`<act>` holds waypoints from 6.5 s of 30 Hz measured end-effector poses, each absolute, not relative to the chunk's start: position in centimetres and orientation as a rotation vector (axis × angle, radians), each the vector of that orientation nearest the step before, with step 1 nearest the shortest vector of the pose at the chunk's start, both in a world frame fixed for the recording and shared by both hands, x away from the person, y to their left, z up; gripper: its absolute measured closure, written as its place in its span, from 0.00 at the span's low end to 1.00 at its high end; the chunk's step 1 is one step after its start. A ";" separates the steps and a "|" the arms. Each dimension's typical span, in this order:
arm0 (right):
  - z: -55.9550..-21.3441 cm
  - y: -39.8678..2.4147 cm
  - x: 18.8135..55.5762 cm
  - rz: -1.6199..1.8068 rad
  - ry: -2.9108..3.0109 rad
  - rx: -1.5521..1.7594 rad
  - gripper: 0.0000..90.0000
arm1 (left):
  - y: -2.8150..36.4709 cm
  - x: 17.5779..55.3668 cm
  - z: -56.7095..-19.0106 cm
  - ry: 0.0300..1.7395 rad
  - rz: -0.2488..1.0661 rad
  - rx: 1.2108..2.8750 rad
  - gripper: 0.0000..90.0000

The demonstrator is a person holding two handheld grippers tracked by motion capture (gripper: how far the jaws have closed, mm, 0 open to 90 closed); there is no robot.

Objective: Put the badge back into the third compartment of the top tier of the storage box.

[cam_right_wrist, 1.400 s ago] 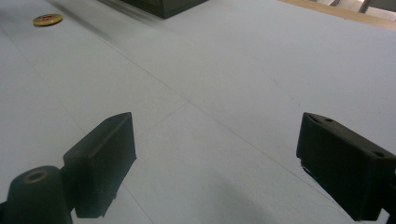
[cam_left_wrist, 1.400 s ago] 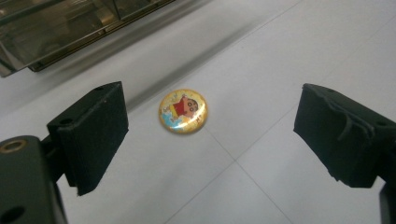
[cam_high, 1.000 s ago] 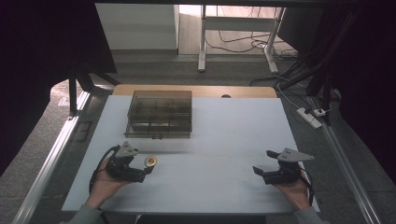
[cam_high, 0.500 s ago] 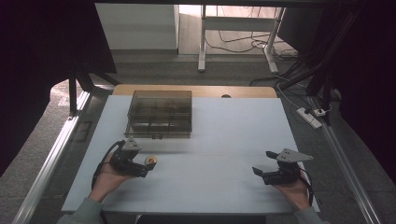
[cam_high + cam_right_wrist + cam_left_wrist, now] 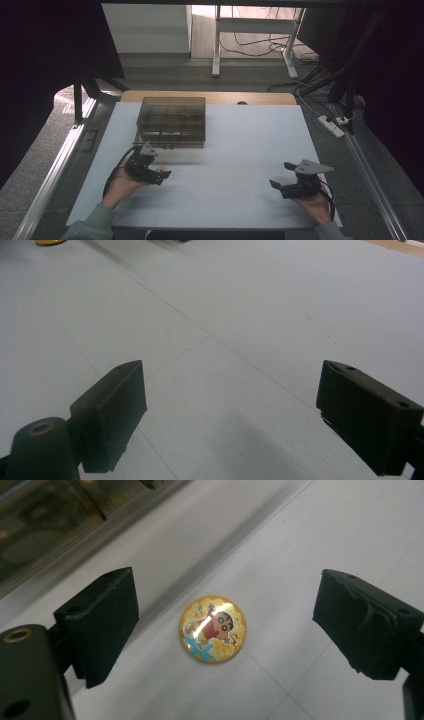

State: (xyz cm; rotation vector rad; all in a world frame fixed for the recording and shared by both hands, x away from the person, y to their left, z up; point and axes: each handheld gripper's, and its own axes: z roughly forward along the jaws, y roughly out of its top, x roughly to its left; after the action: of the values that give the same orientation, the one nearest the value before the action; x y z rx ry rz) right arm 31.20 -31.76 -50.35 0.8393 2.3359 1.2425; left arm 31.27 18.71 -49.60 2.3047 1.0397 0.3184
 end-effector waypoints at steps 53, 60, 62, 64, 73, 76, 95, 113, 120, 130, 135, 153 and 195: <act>-50.4 -31.7 31.2 1.218 2.345 0.824 0.15 | 18.7 32.9 -52.8 1.084 0.231 2.413 0.32; -50.6 -31.5 31.2 1.220 2.349 0.821 0.15 | 18.8 32.9 -52.6 1.069 0.223 2.426 0.45; -50.5 -31.6 31.2 1.226 2.346 0.820 0.16 | 18.7 32.9 -52.5 1.064 0.218 2.435 0.53; -50.5 -31.6 31.2 1.214 2.348 0.823 0.16 | 18.6 32.9 -52.4 1.063 0.220 2.442 0.53; -50.5 -31.5 31.2 1.218 2.345 0.823 0.16 | 18.7 32.6 -52.3 1.047 0.260 2.432 0.53; -50.6 -31.5 31.3 1.220 2.348 0.821 0.16 | 18.8 32.5 -52.2 1.047 0.255 2.417 0.53; -50.6 -31.6 31.3 1.224 2.346 0.821 0.16 | 19.9 31.6 -51.0 1.037 0.267 2.294 0.53; -50.6 -31.5 31.3 1.212 2.349 0.819 0.16 | 21.3 30.6 -49.7 1.040 0.297 2.164 0.53; -50.6 -31.5 31.3 1.201 2.352 0.820 0.16 | 21.8 30.3 -49.2 1.035 0.310 2.123 0.53; -50.7 -31.5 31.4 1.198 2.353 0.818 0.16 | 22.3 29.9 -48.3 1.019 0.325 2.058 0.53; -50.7 -31.4 31.4 1.207 2.358 0.812 0.16 | 22.6 29.6 -47.7 1.009 0.352 2.045 0.53; -50.8 -31.3 31.5 1.199 2.357 0.816 0.16 | 23.6 29.2 -45.8 0.990 0.382 1.940 0.53; -50.9 -31.2 31.5 1.188 2.360 0.813 0.16 | 21.3 31.7 -43.1 0.916 0.407 1.878 0.53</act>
State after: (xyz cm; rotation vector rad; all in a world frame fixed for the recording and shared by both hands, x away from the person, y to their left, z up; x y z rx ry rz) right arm 31.48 -31.24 -50.86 0.8127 2.3600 1.1885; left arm 31.71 21.33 -43.14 1.8782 0.9161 0.4065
